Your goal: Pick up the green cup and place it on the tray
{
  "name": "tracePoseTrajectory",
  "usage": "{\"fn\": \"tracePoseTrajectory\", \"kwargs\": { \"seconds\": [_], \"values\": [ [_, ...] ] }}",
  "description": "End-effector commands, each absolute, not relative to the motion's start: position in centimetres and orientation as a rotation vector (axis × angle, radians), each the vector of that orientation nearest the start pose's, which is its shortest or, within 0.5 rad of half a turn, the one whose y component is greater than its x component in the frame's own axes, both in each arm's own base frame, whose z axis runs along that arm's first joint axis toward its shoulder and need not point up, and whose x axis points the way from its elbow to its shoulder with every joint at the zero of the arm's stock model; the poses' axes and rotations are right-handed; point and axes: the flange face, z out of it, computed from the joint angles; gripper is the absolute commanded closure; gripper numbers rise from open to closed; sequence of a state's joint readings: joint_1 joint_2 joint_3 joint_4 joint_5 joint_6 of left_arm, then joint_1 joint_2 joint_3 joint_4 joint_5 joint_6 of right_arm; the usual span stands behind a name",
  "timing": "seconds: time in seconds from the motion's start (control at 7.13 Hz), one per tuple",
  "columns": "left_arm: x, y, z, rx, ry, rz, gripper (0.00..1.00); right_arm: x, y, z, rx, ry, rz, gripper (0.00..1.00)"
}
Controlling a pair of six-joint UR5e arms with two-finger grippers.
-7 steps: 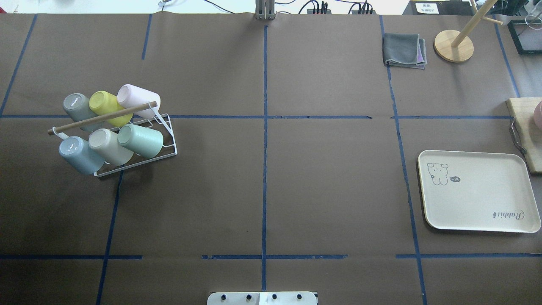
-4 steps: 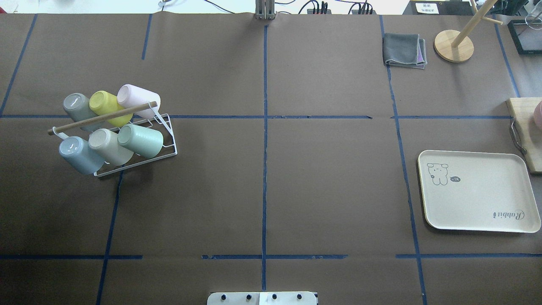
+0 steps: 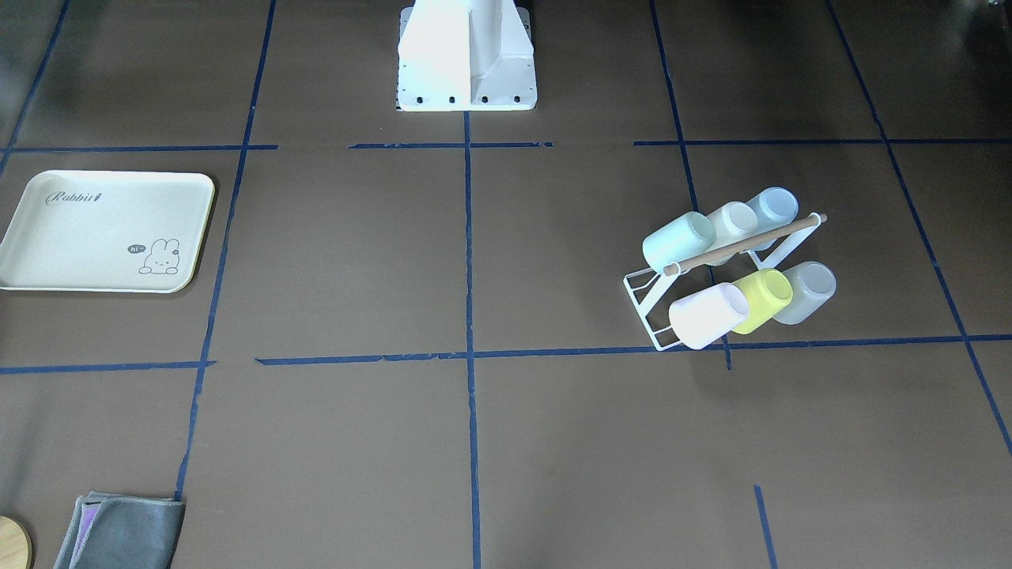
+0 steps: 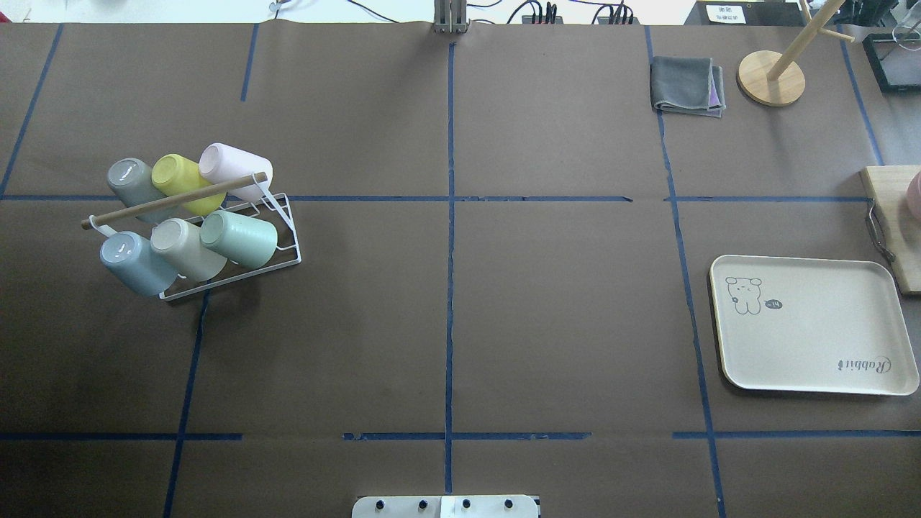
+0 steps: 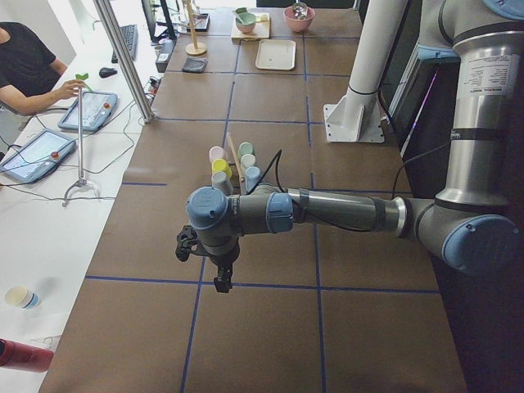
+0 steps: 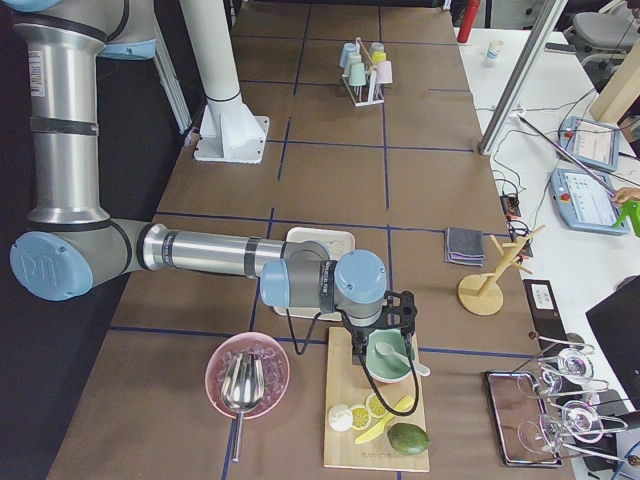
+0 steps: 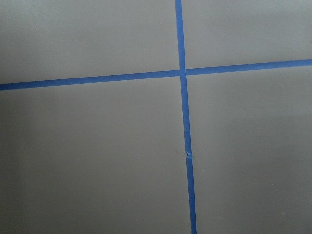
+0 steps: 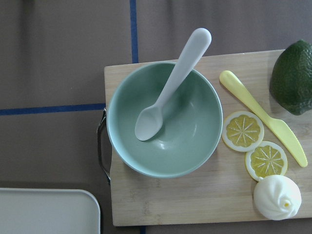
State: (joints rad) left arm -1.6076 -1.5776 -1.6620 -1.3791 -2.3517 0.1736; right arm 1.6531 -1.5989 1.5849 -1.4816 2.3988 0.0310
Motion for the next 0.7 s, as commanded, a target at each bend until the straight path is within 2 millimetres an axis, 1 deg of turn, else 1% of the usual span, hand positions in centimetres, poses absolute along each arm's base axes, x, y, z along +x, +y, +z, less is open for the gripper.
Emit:
{"fn": "tracePoseTrajectory", "kwargs": {
  "seconds": [0.0,0.14,0.28,0.42,0.56],
  "values": [
    [-8.1,-48.0,61.9,0.010,0.782,0.099,0.00,9.7,-48.2,64.8,0.098,-0.832,0.070,0.00],
    [-8.1,-48.0,61.9,0.008,0.782,0.094,0.00,8.1,-47.9,64.4,0.075,-0.833,0.080,0.00],
    [-8.1,-47.9,61.7,0.013,0.784,0.096,0.00,5.7,-46.8,61.4,0.059,-0.835,0.119,0.00],
    [-8.2,-47.7,61.3,0.021,0.783,0.098,0.00,3.6,-45.0,59.2,0.034,-0.841,0.153,0.00],
    [-8.1,-47.7,61.3,0.020,0.783,0.098,0.00,2.4,-41.9,60.8,-0.014,-0.839,0.145,0.00]
  ]
}}
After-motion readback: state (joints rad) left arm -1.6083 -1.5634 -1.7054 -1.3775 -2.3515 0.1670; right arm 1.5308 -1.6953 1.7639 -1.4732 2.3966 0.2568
